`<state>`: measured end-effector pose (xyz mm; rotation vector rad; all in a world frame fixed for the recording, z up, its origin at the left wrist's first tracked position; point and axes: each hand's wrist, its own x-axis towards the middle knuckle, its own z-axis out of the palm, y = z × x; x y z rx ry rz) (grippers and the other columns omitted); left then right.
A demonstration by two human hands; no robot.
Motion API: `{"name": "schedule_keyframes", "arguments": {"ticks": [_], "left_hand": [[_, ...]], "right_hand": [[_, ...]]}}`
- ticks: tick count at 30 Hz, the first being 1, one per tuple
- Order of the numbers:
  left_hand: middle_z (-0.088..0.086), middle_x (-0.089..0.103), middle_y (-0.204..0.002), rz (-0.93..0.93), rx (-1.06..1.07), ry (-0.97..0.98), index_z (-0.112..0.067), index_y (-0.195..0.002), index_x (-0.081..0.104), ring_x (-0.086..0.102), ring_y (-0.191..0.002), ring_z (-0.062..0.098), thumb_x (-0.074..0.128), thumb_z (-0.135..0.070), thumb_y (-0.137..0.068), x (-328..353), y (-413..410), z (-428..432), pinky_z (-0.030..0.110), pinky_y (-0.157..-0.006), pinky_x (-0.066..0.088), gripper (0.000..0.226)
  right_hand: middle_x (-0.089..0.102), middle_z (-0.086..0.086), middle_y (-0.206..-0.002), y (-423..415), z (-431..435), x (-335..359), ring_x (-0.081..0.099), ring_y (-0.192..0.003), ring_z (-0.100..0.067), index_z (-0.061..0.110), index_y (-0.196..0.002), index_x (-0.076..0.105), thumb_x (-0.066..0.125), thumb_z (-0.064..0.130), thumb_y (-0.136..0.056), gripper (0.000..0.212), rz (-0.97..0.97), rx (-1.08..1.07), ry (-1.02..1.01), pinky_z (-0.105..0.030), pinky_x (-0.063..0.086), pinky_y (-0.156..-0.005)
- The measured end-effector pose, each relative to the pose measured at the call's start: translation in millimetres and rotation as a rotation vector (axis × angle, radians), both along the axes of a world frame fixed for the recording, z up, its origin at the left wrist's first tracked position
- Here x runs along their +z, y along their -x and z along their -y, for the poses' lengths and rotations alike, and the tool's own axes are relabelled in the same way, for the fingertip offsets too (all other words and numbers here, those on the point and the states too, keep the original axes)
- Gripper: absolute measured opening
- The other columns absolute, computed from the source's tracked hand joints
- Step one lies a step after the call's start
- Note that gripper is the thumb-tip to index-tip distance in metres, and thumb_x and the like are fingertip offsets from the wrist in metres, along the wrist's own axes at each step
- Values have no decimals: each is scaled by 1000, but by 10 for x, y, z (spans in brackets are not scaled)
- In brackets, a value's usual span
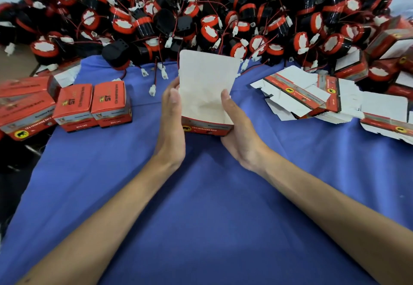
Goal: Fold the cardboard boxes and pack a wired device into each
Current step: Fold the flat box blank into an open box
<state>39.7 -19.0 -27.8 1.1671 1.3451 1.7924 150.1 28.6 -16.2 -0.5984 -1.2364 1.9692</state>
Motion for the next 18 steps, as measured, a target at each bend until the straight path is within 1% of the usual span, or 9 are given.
{"name": "schedule_keyframes", "arguments": {"ticks": [2, 3, 6, 8, 11, 13, 14, 16, 18], "left_hand": [[-2, 58, -130, -140, -33, 50, -13, -134, 44, 55, -117, -2, 43, -62, -82, 2, 1, 64, 15, -94, 45, 72], [-11, 61, -121, -188, -39, 80, -18, -128, 46, 57, -107, -10, 51, -63, -73, -6, 9, 91, 9, -84, 45, 71], [-22, 64, -102, -290, 34, 167, -32, -108, 48, 61, -91, -13, 73, -59, -58, -15, 66, 88, 7, -71, 45, 62], [-24, 63, -95, -372, 147, 177, -34, -99, 50, 59, -86, -13, 76, -55, -60, 18, 178, 56, 6, -67, 43, 52], [-12, 58, -107, -524, 287, 258, -19, -112, 58, 57, -100, 4, 76, -59, -70, 3, 432, 0, 17, -83, 43, 61], [-5, 57, -119, -565, 347, 341, -13, -124, 58, 53, -114, 16, 70, -53, -80, -50, 556, -27, 27, -95, 42, 60], [-2, 57, -124, -560, 371, 345, -12, -129, 55, 52, -118, 18, 68, -50, -84, -71, 583, -32, 32, -99, 42, 60], [4, 54, -131, -598, 422, 263, -10, -137, 47, 47, -123, 21, 65, -49, -87, -73, 559, -19, 37, -104, 39, 66], [7, 50, -134, -708, 422, 179, -9, -141, 41, 43, -126, 22, 63, -55, -82, -50, 498, 8, 35, -105, 36, 78]], "right_hand": [[56, -8, -136, -38, -8, -8, 53, -126, -21, 11, -140, 44, 38, 44, -94, 57, -14, 15, -28, -42, 36, -111], [57, -8, -135, -45, -19, -26, 54, -125, -21, 11, -139, 46, 35, 43, -97, 54, 2, 19, -44, -42, 37, -111], [61, -3, -131, -37, -105, -73, 56, -121, -17, 16, -135, 52, 25, 48, -101, 54, 140, -12, -72, -39, 38, -110], [66, -1, -122, -12, -222, -22, 62, -113, -14, 19, -125, 60, 18, 54, -100, 60, 276, -29, -130, -33, 44, -104], [71, -3, -107, 98, -544, 129, 64, -101, -16, 17, -100, 69, 29, 51, -101, 53, 555, -225, -336, -24, 44, -88], [68, -11, -110, 221, -853, 167, 60, -101, -21, 7, -106, 68, 44, 34, -101, 37, 774, -357, -628, -20, 36, -74], [64, -14, -115, 290, -986, 170, 57, -104, -24, 8, -116, 65, 48, 28, -99, 32, 881, -328, -756, -21, 35, -75], [56, -16, -126, 395, -1188, 136, 53, -111, -29, 14, -127, 59, 51, 26, -96, 34, 1109, -155, -867, -28, 39, -86], [60, -19, -120, 430, -1297, 106, 53, -106, -31, 8, -117, 64, 50, 20, -94, 30, 1257, -82, -932, -34, 43, -83]]}}
